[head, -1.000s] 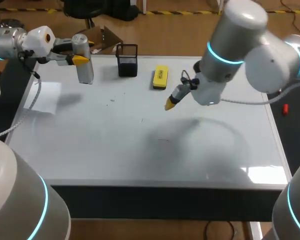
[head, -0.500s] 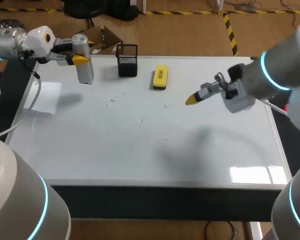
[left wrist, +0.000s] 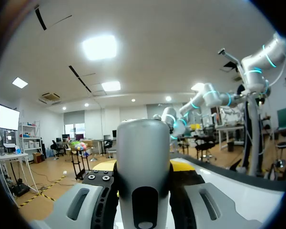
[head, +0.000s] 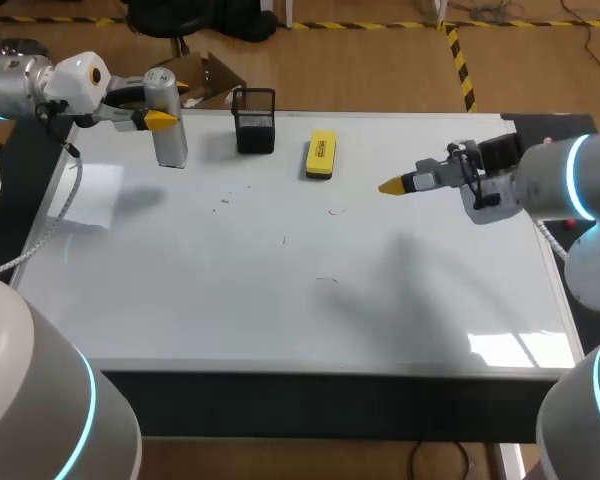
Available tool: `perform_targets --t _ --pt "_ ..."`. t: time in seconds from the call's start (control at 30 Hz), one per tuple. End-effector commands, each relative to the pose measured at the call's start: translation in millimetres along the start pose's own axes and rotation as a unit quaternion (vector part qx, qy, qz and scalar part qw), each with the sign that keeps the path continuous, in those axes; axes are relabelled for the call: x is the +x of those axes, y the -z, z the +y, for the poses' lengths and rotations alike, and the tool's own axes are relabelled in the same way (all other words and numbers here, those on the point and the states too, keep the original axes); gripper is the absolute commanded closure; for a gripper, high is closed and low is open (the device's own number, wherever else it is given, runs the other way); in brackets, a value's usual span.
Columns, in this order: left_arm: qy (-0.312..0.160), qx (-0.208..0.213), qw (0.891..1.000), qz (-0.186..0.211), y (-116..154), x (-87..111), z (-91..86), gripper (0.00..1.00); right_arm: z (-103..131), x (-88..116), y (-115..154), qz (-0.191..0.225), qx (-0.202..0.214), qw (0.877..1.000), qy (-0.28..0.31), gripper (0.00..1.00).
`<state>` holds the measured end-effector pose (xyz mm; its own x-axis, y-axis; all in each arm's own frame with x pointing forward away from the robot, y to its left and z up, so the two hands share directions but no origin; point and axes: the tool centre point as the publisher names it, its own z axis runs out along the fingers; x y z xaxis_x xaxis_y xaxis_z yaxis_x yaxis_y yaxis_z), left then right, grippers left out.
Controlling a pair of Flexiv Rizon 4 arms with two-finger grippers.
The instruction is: Pick up the inspection probe, press it on each red-marked spot on the whiteboard one by one, put down the probe, pick up the eraser, and wipe off all the red marks.
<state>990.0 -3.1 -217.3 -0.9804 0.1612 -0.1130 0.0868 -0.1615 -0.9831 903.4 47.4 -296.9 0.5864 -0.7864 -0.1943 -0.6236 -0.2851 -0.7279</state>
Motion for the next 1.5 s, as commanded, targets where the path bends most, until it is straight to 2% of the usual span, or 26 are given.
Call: perform_targets --t 0.03,0.4,0.6,0.67,0.7,0.8,1.0,1.07,1.3,1.4,1.5 --pt "0.0 -0.002 1.0 -0.002 -1.4 1.5 -2.7 1.0 -17.6 13.6 -7.4 -0.02 -0.027 0.999 0.009 0.0" --pt "0.0 -0.002 1.0 -0.002 -1.4 1.5 -2.7 1.0 -45.8 28.6 -7.7 -0.047 -0.074 0.995 0.055 0.0" --pt "0.0 -0.002 1.0 -0.002 -1.4 1.5 -2.7 1.0 -58.7 40.8 -5.0 -0.051 -0.083 0.994 0.047 0.0" --pt "0.0 -0.002 1.0 -0.002 -1.4 1.5 -2.7 1.0 -63.3 47.9 -5.7 -0.049 -0.101 0.994 -0.001 0.0" --pt "0.0 -0.002 1.0 -0.002 -1.4 1.5 -2.7 1.0 -64.7 49.6 -6.4 -0.048 -0.106 0.993 0.007 0.0" --pt "0.0 -0.002 1.0 -0.002 -1.4 1.5 -2.7 1.0 -68.4 57.1 -11.6 -0.042 -0.135 0.988 -0.057 0.0" --pt "0.0 -0.002 1.0 -0.002 -1.4 1.5 -2.7 1.0 -72.8 66.4 -20.0 -0.043 -0.149 0.978 -0.142 0.0" --pt "0.0 -0.002 1.0 -0.002 -1.4 1.5 -2.7 1.0 -75.1 68.6 -22.1 -0.037 -0.156 0.975 -0.154 0.0" --pt "0.0 -0.002 1.0 -0.002 -1.4 1.5 -2.7 1.0 -85.4 79.0 -29.8 -0.034 -0.161 0.953 -0.256 0.0" --pt "0.0 -0.002 1.0 -0.002 -1.4 1.5 -2.7 1.0 -88.6 80.8 -31.3 -0.044 -0.145 0.944 -0.293 0.0" --pt "0.0 -0.002 1.0 -0.002 -1.4 1.5 -2.7 1.0 -90.1 82.9 -34.7 -0.045 -0.137 0.929 -0.339 0.0"
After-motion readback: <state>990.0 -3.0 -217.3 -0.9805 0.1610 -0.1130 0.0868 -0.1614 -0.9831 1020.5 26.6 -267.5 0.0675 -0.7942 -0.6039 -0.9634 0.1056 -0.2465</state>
